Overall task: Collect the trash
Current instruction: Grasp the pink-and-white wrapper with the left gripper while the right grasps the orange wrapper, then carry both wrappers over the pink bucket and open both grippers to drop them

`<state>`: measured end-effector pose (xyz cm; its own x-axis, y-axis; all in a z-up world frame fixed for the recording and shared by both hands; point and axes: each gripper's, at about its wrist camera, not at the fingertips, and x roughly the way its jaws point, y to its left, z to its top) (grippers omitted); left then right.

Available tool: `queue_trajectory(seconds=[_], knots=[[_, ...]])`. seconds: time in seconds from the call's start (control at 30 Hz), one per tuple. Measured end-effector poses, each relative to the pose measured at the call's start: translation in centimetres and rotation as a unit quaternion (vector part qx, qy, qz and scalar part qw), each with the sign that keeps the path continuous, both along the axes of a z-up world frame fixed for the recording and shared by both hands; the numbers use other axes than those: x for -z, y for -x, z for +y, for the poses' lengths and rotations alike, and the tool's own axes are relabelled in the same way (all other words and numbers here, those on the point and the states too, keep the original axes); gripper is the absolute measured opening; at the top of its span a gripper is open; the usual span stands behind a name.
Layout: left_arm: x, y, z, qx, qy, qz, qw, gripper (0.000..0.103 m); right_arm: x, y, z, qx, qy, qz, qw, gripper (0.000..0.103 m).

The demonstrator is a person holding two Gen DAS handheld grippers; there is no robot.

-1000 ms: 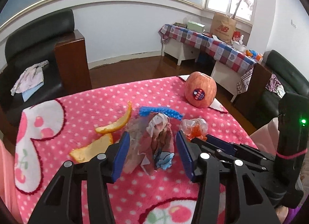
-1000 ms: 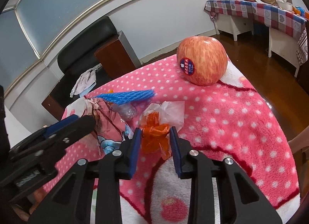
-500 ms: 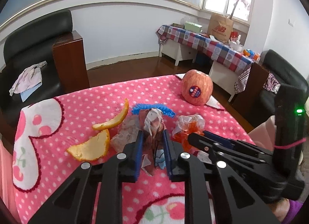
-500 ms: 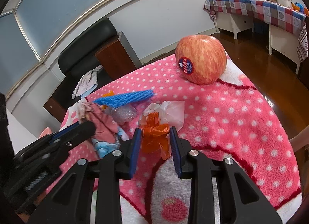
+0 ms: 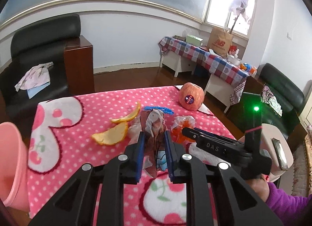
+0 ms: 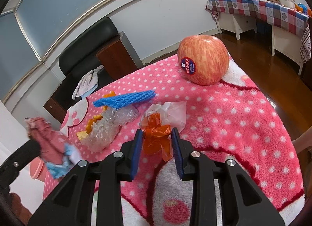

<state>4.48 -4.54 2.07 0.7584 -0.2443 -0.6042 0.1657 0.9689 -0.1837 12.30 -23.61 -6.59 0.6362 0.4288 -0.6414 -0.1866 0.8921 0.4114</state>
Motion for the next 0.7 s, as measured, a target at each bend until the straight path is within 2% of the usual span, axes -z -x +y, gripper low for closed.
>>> queue_trajectory(seconds=[0.33,0.7], knots=[[-0.9,3.2,2.6,-0.028,0.006,-0.009,0.9996,0.019,-1.0,1.7,-0.1,0.001,0.0,0.006,1.0,0.03],[-0.1,5.2,5.1,-0.055,0.019,0.0,0.9983,0.019,-3.9,5.9,2.0,-0.049,0.0,-0.01,0.999,0.03]])
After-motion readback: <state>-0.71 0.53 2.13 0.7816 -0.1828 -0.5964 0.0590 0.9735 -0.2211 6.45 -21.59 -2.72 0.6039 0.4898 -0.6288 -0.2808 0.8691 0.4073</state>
